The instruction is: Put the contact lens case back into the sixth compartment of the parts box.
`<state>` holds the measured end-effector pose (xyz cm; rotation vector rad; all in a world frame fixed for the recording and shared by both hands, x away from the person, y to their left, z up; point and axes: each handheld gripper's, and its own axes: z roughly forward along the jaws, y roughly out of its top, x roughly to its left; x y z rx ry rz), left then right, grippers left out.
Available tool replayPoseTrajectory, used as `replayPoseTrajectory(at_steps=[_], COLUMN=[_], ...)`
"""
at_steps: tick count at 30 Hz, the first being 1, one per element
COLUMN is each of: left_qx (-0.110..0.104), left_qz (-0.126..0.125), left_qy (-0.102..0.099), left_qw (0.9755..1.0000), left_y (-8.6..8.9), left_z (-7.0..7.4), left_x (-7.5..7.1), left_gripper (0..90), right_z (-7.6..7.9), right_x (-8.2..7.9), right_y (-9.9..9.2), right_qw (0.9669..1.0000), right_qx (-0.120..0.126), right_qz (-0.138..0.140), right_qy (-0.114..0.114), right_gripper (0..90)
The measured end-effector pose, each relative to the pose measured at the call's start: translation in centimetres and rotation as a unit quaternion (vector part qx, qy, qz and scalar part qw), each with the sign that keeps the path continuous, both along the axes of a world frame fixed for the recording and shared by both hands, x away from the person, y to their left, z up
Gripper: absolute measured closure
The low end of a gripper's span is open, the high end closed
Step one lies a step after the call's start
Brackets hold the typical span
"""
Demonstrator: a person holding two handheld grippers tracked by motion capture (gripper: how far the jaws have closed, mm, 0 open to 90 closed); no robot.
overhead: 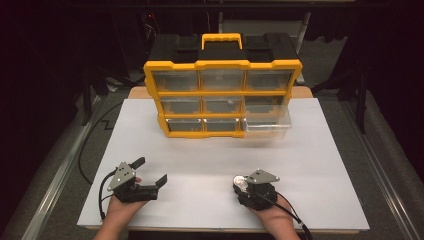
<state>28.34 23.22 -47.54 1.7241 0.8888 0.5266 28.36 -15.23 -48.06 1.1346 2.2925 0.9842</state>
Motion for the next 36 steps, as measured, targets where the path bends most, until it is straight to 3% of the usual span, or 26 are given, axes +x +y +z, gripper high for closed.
replayPoseTrajectory(at_steps=[36], left_qx=[0.003], left_qz=[-0.011], left_qy=[-0.001], left_qw=[0.9999], left_y=[-0.45], left_z=[-0.12], left_x=[-0.02], left_gripper=[0.3], right_z=[0.62], right_x=[0.11], right_y=[-0.68], right_qw=[0.9999], right_qx=[0.004], right_qz=[0.010], right_qy=[-0.007], right_gripper=[49.8])
